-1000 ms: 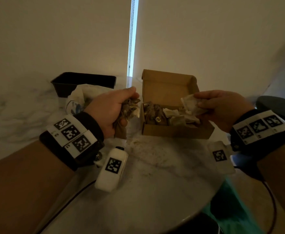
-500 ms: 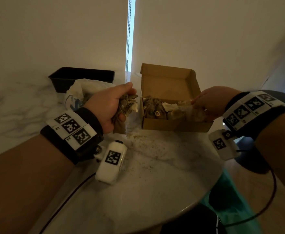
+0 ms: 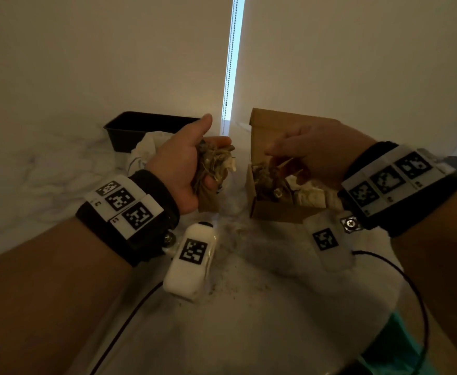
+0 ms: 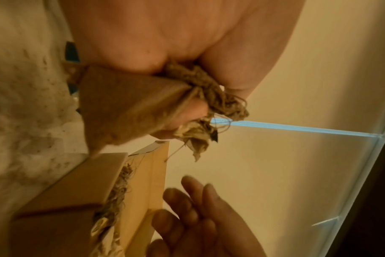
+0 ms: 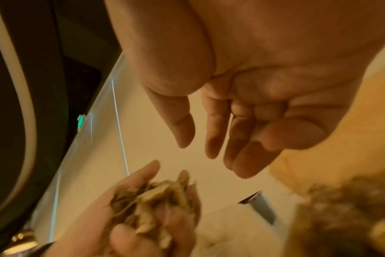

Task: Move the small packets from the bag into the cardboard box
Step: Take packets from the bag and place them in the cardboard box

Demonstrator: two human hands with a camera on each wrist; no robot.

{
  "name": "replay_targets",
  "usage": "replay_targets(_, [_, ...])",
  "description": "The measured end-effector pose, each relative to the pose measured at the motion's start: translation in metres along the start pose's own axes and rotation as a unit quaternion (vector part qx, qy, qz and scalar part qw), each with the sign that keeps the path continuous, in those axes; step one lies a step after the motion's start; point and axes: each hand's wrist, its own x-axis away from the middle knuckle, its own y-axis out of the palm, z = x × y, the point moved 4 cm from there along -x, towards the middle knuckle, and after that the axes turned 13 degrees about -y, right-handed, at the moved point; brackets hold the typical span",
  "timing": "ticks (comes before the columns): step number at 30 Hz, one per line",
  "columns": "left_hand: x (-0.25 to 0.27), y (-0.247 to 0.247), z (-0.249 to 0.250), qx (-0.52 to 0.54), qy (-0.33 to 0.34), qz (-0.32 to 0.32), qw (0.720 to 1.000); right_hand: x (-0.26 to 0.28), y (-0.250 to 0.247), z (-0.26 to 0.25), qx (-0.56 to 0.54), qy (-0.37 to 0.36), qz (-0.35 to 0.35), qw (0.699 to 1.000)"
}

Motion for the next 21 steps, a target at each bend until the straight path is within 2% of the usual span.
replay_targets(3, [0.002, -0.007, 0.008, 0.042, 0.002, -0.011, 0.999, -0.017, 0.031, -0.014, -0.120, -0.020, -0.009, 0.993])
replay_targets(5, [0.002, -0.013, 0.014, 0.063, 0.006, -0.022, 0.998, -0.029, 0.050, -0.019, -0.214, 0.006, -0.011, 0.977])
replay_targets(8, [0.001, -0.019, 0.022, 0.089, 0.022, -0.017, 0.996, -0.040, 0.074, -0.022, -0.334, 0.037, -0.028, 0.941])
replay_targets(12, [0.004, -0.016, 0.026, 0.099, 0.031, -0.033, 0.994, -0.040, 0.100, -0.019, -0.459, 0.008, -0.067, 0.886])
replay_targets(15, [0.000, -0.016, 0.025, 0.089, 0.047, -0.024, 0.995, -0.037, 0.110, -0.016, -0.448, -0.015, -0.090, 0.889])
replay_targets(19, [-0.007, -0.015, 0.020, 0.068, 0.036, -0.028, 0.997, -0.036, 0.110, -0.011, -0.400, -0.027, -0.024, 0.916])
replay_targets(21, [-0.011, -0.015, 0.017, 0.051, 0.034, -0.034, 0.998, -0.035, 0.108, -0.010, -0.394, -0.034, 0.000, 0.918])
